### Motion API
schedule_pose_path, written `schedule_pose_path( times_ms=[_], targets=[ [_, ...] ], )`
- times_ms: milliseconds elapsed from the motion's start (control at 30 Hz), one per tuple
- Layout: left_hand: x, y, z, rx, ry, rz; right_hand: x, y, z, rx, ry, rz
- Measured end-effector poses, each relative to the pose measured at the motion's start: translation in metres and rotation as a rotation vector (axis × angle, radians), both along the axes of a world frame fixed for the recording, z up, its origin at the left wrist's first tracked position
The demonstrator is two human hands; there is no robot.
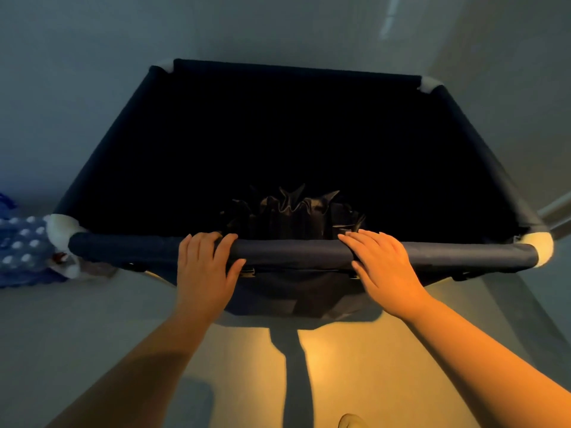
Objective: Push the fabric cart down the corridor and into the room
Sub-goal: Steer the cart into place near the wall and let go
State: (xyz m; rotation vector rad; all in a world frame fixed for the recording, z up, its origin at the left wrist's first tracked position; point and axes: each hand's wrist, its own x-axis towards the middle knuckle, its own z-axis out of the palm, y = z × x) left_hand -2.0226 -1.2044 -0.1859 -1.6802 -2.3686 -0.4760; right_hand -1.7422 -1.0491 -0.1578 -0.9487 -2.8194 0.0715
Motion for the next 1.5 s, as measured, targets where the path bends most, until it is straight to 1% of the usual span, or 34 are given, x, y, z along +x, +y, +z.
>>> schedule_pose_path(
  times_ms=[167,300,333,400,533,600,667,800,1067,1233,1500],
  targets=[
    [-0.001,-0.038,-0.003,0.042,-0.027,0.06,-0.013,-0.019,0.003,-0.014,-0.032,0.062],
    [0.013,-0.063,-0.005,0.034,-0.042,0.117,-0.011,-0.026,0.001,-0.037,-0.043,0.117],
    [0.021,-0.065,-0.004,0.018,-0.038,0.101,-0.01,-0.027,0.0,-0.041,-0.045,0.133],
    [0.04,-0.062,-0.001,-0.043,-0.006,-0.014,-0.005,-0.027,-0.001,-0.064,-0.041,0.168],
    [0.085,-0.024,0.009,-0.097,0.111,-0.329,0.009,-0.023,-0.001,-0.105,-0.027,0.252],
    [0.105,-0.003,0.015,-0.139,0.131,-0.425,0.017,-0.018,-0.001,-0.125,-0.021,0.31],
    [0.123,0.013,0.021,-0.178,0.154,-0.466,0.03,-0.008,-0.001,-0.107,-0.031,0.351],
    [0.164,0.038,0.025,-0.19,0.177,-0.468,0.073,0.029,-0.001,-0.037,-0.069,0.366],
    [0.262,0.106,0.027,-0.189,0.11,-0.364,0.155,0.114,0.001,-0.063,-0.052,0.462],
    [0.324,0.164,0.026,-0.175,0.074,-0.321,0.209,0.176,0.003,-0.073,-0.051,0.466],
    [0.396,0.264,0.03,-0.162,0.012,-0.373,0.284,0.257,-0.001,-0.095,-0.016,0.291]
  ],
)
